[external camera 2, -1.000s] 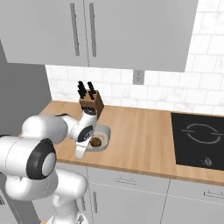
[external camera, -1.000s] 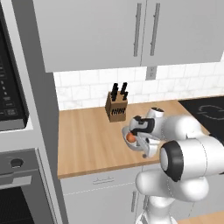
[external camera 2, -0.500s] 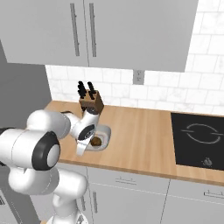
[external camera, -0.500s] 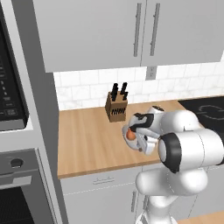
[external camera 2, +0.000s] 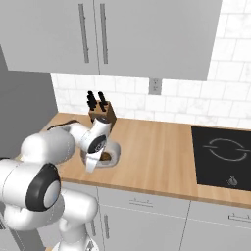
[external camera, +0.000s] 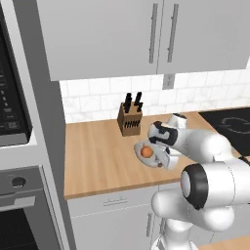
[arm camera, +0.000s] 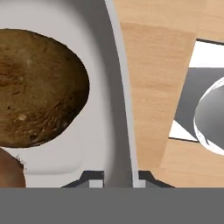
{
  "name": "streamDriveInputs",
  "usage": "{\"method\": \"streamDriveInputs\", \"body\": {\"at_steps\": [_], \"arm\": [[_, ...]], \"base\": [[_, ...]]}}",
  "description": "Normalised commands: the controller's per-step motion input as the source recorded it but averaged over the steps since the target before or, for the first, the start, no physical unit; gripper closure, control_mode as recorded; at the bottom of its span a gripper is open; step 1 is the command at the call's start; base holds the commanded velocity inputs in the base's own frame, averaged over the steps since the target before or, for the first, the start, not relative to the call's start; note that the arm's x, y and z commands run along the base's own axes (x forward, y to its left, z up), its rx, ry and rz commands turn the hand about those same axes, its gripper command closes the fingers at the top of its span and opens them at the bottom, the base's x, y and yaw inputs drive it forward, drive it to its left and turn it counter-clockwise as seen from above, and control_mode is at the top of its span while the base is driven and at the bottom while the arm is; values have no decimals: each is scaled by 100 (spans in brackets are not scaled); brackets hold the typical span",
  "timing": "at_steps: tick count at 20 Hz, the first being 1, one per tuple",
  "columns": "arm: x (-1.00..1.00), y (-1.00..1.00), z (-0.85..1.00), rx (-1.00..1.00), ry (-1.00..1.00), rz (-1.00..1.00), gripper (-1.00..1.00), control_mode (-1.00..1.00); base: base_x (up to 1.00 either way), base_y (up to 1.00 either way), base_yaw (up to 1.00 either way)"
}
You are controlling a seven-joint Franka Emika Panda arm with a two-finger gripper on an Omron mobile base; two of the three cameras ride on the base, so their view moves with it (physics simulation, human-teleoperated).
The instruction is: Take the meat container that has the steak and place it on the second highest rack of the freezer. Then take the vegetable container that has the mushroom and onion and place it on the highest rack of the freezer.
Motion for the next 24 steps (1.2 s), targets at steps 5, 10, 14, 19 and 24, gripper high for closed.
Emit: {"method": "streamDriveInputs", "body": {"at_steps": [5, 10, 14, 19, 24], "arm": [[-69, 14, 92, -17, -34, 19, 100, -100], [-100, 0, 100, -2, -49, 7, 100, -100], [-95, 0, 100, 0, -49, 6, 100, -100], [-44, 1, 100, 6, -19, 18, 100, -100], [-14, 1, 97, 16, 11, 36, 100, -100]], "base": [[0, 0, 0], [0, 0, 0], [0, 0, 0], [0, 0, 0], [0, 0, 0]]}}
